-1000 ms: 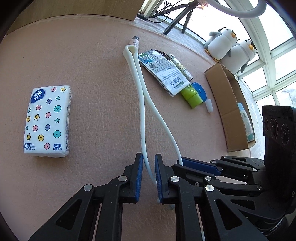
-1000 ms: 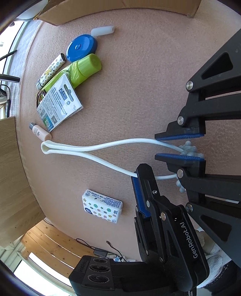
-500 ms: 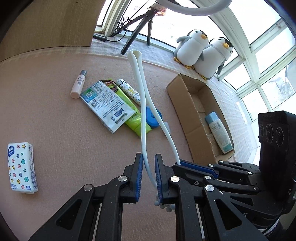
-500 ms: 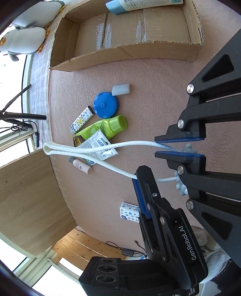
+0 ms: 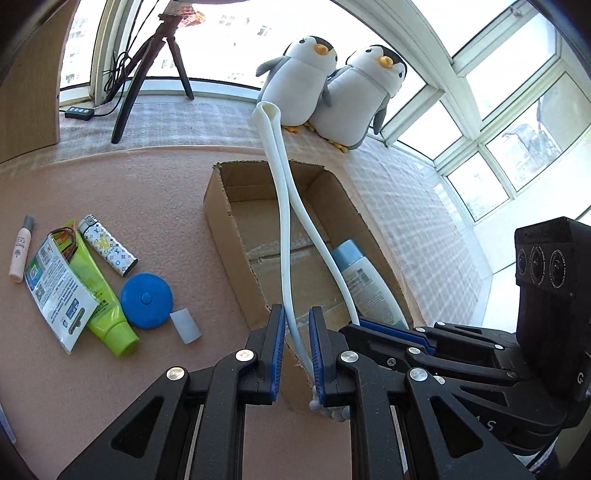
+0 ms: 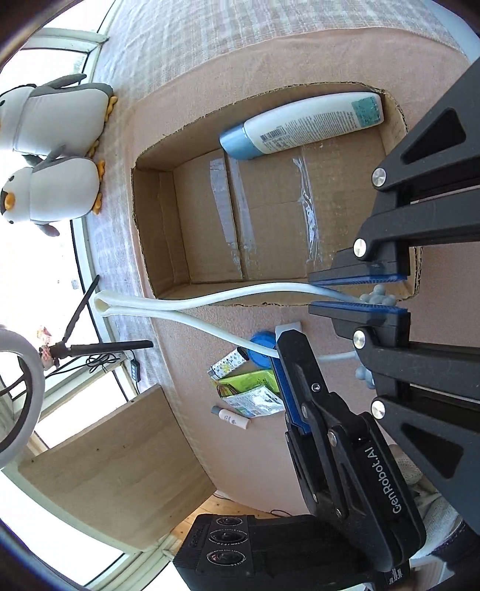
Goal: Organize objects
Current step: 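Carry the roller with the right tool into the box and release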
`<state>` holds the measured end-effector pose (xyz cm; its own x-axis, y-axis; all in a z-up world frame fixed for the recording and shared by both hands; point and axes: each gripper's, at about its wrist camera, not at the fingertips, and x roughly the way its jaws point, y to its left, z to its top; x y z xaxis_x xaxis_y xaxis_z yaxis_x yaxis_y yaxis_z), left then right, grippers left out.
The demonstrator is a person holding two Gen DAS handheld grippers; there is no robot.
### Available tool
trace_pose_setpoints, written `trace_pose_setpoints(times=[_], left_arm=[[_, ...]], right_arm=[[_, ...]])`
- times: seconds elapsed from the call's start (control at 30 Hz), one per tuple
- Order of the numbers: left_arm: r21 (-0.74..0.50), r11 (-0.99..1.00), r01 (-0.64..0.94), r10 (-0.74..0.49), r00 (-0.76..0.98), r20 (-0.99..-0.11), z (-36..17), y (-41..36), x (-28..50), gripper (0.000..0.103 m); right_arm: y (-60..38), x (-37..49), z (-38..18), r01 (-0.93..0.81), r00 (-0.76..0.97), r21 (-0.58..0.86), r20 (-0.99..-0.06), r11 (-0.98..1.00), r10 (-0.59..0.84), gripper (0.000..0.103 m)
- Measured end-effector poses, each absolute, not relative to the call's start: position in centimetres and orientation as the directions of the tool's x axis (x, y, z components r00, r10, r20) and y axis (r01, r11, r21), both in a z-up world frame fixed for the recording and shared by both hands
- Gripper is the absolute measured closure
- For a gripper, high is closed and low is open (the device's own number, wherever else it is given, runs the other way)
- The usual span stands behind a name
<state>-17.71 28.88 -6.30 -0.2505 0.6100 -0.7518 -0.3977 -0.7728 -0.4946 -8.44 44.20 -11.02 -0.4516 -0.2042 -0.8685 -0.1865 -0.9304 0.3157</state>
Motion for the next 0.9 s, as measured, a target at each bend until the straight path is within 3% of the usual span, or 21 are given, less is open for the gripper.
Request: trace_pose_setpoints(times=[0.37,0.4,0.5,0.53,0.9], left_arm=[[-0.450,-0.773,-0.446,0.580,-0.211,-0.787,-8.3,34.8,-17.5,0.089],[-0.438,-0.779,-0.449,0.570,-0.216,-0.793,-8.3,34.9,-17.5,0.085],[-0.423,-0.790,-0.444,0.558,-0.236,-0.795,-8.0,33.8,-17.4,0.067],[-0.419,-0.793,-0.442,0.556,-0.243,-0.795,-7.9,33.5,-17.3,0.067],[-0.366,-0.848,-0.383,0.494,-0.322,-0.807,-7.0,23.9,-15.3,0.062]], right_arm=[[48.9,-7.9,-12.5,-0.266,-0.442,0.299,-0.883,-0.916,-0.160,0.095],[49.1,-7.8,-12.5,-0.279,-0.445,0.299,-0.882,-0.912,-0.153,0.094],[49.5,-7.6,-12.4,-0.302,-0.456,0.299,-0.879,-0.905,-0.138,0.073],[49.4,-7.5,-12.3,-0.305,-0.460,0.297,-0.878,-0.905,-0.133,0.068],[44.1,-10.1,-10.4,-0.204,-0.488,0.322,-0.852,-0.924,-0.189,0.066]])
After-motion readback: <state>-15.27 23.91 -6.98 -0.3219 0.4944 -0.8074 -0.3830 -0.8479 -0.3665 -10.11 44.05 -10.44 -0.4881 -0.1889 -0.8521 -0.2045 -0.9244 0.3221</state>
